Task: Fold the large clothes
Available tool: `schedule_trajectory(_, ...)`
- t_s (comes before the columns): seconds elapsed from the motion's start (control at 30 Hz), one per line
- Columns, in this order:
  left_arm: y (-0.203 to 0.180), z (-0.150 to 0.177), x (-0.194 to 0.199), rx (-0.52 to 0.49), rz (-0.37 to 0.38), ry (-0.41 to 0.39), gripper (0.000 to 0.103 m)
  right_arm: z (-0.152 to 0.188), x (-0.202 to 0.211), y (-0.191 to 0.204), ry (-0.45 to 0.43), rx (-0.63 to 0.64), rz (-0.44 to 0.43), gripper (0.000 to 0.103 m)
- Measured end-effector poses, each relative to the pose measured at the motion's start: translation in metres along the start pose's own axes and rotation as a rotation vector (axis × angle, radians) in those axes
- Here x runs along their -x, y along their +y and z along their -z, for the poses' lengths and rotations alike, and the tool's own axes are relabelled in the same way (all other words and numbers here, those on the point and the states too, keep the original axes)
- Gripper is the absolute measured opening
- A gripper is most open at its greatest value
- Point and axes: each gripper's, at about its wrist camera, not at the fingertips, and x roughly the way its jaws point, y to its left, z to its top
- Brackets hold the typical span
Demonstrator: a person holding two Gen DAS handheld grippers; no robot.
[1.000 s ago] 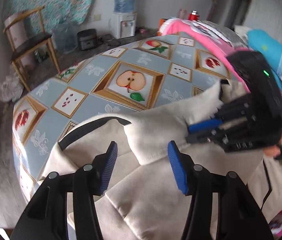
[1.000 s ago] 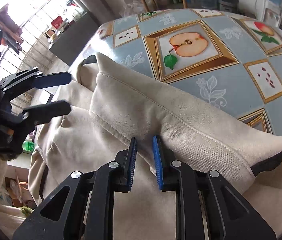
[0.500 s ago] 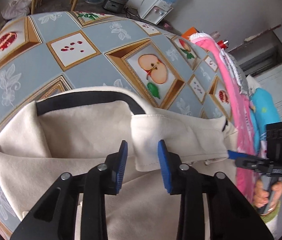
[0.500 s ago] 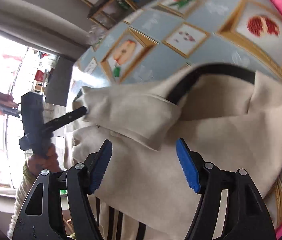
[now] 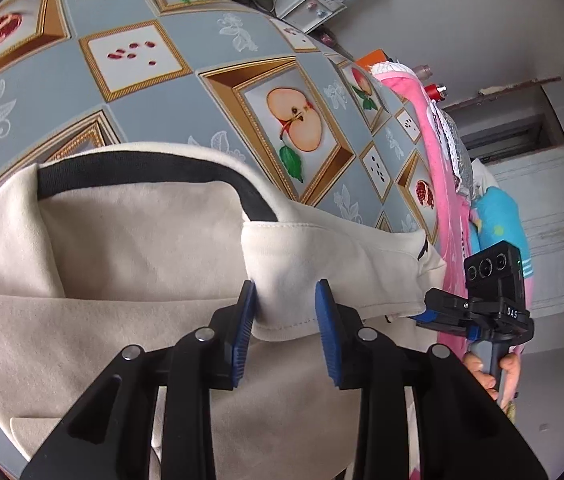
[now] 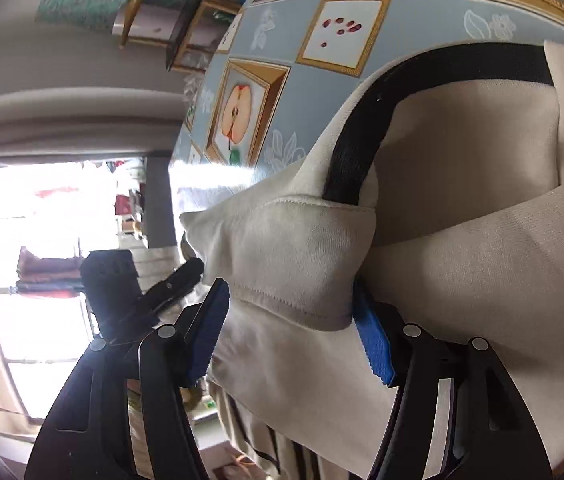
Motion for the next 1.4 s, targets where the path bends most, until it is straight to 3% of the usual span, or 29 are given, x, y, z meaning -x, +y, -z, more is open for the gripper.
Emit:
schedule_trajectory(0.2,-0.009,0.0,-0.004,-0.033,-0.022,0.002,0.038,0.003,-0.009,0.008,0.017,0.029,0.005,0.048)
schedule_trajectory(0.3,-0.018,0.002,-0.006,-0.106,-0.075,0.006,0.04,0.004,-0.012,0.016,0.031,0.087,0.033,0.038)
schedule_trajectory(0.37,-0.027,0.005,-0.009,-0.186,-0.144,-0.003,0.04,0.005,-0.013,0.023,0.041,0.143,0.069,0.026)
schedule_trajectory(0.47,-0.044,0.012,-0.016,-0.342,-0.274,-0.034,0.038,0.009,-0.018,0.038,0.064,0.272,0.192,0.016)
schedule_trajectory(0.57,-0.059,0.021,-0.028,-0.511,-0.383,-0.063,0.029,0.016,-0.031,0.057,0.069,0.45,0.379,0.014)
schedule_trajectory(0.73,-0.07,0.022,-0.042,-0.66,-0.505,-0.105,0.025,0.02,-0.053,0.09,0.039,0.688,0.619,0.013)
schedule_trajectory(0.9,-0.071,0.008,-0.049,-0.686,-0.527,-0.135,0.021,-0.002,-0.067,0.098,-0.008,0.75,0.732,0.013)
schedule_trajectory(1.0,-0.075,0.012,-0.052,-0.714,-0.552,-0.142,0.021,-0.009,-0.064,0.093,-0.021,0.766,0.705,0.013)
schedule_trajectory(1.2,-0.07,0.026,-0.044,-0.725,-0.529,-0.112,0.021,0.004,-0.036,0.065,-0.028,0.759,0.643,0.014)
schedule_trajectory(1.3,-0.07,0.025,-0.045,-0.726,-0.521,-0.108,0.021,0.018,-0.018,0.064,-0.063,0.766,0.661,0.027)
schedule_trajectory(1.37,-0.069,0.025,-0.044,-0.717,-0.515,-0.108,0.021,0.031,-0.005,0.071,-0.133,0.775,0.695,0.041)
schedule_trajectory(1.4,-0.069,0.024,-0.044,-0.712,-0.51,-0.109,0.021,0.034,0.006,0.075,-0.175,0.78,0.702,0.042)
